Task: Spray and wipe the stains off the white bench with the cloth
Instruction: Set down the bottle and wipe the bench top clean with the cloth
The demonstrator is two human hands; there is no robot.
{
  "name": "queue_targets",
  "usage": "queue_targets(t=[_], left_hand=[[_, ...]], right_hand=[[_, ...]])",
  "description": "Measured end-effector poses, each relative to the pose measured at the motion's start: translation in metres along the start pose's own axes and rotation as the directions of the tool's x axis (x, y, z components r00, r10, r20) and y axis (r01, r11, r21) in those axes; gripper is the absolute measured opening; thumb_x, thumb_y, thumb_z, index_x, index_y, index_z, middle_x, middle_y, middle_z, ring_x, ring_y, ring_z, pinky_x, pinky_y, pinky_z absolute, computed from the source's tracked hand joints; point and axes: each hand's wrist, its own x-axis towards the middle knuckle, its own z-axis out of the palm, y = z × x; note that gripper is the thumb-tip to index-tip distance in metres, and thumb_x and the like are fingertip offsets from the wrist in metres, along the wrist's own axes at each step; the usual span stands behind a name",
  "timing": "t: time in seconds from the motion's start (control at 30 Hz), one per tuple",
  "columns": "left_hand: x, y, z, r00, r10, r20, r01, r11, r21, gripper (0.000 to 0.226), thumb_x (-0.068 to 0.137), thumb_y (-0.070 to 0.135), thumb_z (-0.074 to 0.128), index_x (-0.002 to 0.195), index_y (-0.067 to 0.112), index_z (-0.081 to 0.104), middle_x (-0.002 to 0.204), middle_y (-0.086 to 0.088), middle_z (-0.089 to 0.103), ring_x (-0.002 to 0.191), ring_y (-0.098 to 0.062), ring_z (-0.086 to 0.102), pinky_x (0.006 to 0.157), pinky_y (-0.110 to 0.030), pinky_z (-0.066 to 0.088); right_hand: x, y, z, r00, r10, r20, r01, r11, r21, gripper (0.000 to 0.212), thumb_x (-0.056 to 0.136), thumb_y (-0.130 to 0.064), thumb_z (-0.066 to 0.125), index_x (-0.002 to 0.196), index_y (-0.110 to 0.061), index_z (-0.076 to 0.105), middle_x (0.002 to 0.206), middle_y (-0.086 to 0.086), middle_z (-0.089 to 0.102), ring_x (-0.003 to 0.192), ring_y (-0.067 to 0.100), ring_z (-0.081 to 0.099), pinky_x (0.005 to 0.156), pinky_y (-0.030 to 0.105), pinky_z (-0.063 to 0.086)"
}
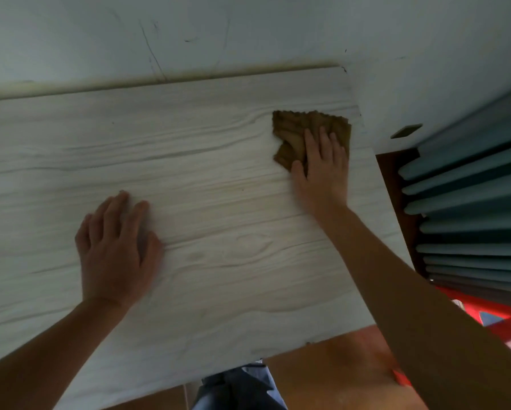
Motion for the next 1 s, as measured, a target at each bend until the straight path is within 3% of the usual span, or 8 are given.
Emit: queue_targets(t=[0.1,0.23,0.4,0.53,0.6,0.7,0.8,1.0], left_hand=[[0.0,-0.001,-0.001,1.0,0.005,0.002,-0.005,1.0,0.004,0.056,0.091,0.037,0.047,0.14,0.012,0.056,0.155,-0.017,0.044,0.144,-0.039,0.037,0.119,-0.055,0.026],[-0.001,-0.001,-0.002,1.0,-0.007,0.022,0.008,1.0,-0.01,0.056,0.091,0.036,0.048,0.142,0.014,0.053,0.158,-0.015,0.042,0.146,-0.036,0.034,0.121,-0.054,0.024],[0.0,-0.002,-0.002,0.999,0.001,0.033,0.0,0.999,-0.041,0.055,0.094,0.038,0.045,0.143,0.015,0.052,0.159,-0.014,0.041,0.147,-0.036,0.033,0.122,-0.054,0.022],[-0.002,-0.01,-0.008,0.999,-0.018,0.041,0.026,0.975,-0.219,0.054,0.093,0.036,0.044,0.14,0.013,0.057,0.156,-0.014,0.046,0.146,-0.034,0.038,0.123,-0.051,0.023],[-0.009,-0.021,-0.017,0.999,0.021,0.041,-0.009,0.966,-0.26,0.053,0.094,0.035,0.044,0.139,0.012,0.057,0.153,-0.015,0.049,0.142,-0.036,0.043,0.122,-0.051,0.025],[-0.038,-0.053,-0.038,0.996,0.078,0.04,-0.07,0.984,-0.162,0.05,0.096,0.036,0.045,0.14,0.014,0.056,0.154,-0.014,0.048,0.142,-0.034,0.042,0.121,-0.052,0.023],[-0.077,-0.094,-0.058,0.998,0.043,0.047,-0.039,0.996,-0.075,0.053,0.096,0.038,0.043,0.141,0.013,0.054,0.156,-0.015,0.045,0.144,-0.036,0.039,0.12,-0.054,0.024],[-0.127,-0.146,-0.061,0.998,-0.06,0.037,0.059,0.998,0.026,0.055,0.097,0.038,0.042,0.144,0.012,0.053,0.158,-0.016,0.042,0.148,-0.037,0.035,0.12,-0.054,0.024]], right_hand=[[-0.041,-0.041,0.01,0.999,-0.028,0.035,0.028,0.999,0.017,0.069,0.094,-0.043,0.032,0.159,-0.02,0.024,0.167,0.009,0.017,0.154,0.03,0.01,0.125,0.044,0.004],[-0.11,-0.1,0.031,0.97,-0.239,0.047,0.236,0.97,0.06,0.067,0.092,-0.041,0.036,0.155,-0.018,0.036,0.163,0.012,0.028,0.152,0.032,0.02,0.124,0.047,0.012],[-0.197,-0.124,0.042,0.952,-0.285,0.108,0.281,0.958,0.055,0.064,0.099,-0.04,0.033,0.159,-0.022,0.022,0.168,0.004,0.014,0.156,0.023,0.004,0.127,0.043,0.003],[-0.239,-0.116,0.039,0.949,-0.264,0.175,0.26,0.965,0.044,0.065,0.101,-0.042,0.032,0.16,-0.027,0.012,0.169,0.0,0.006,0.155,0.019,-0.006,0.126,0.041,-0.003],[-0.242,-0.111,0.036,0.944,-0.266,0.195,0.262,0.964,0.049,0.065,0.101,-0.044,0.034,0.16,-0.028,0.012,0.169,-0.001,0.005,0.155,0.017,-0.007,0.125,0.038,-0.007],[-0.228,-0.107,0.033,0.932,-0.309,0.192,0.304,0.951,0.052,0.067,0.099,-0.044,0.04,0.16,-0.028,0.017,0.168,0.0,0.008,0.155,0.018,-0.004,0.124,0.035,-0.009],[-0.192,-0.116,0.033,0.934,-0.307,0.18,0.306,0.951,0.037,0.067,0.099,-0.044,0.042,0.159,-0.027,0.019,0.168,0.001,0.01,0.155,0.021,0.0,0.124,0.037,-0.005],[-0.14,-0.177,0.053,0.991,-0.108,0.082,0.108,0.994,0.004,0.066,0.1,-0.041,0.039,0.16,-0.023,0.019,0.168,0.006,0.01,0.155,0.027,0.002,0.125,0.042,-0.002]])
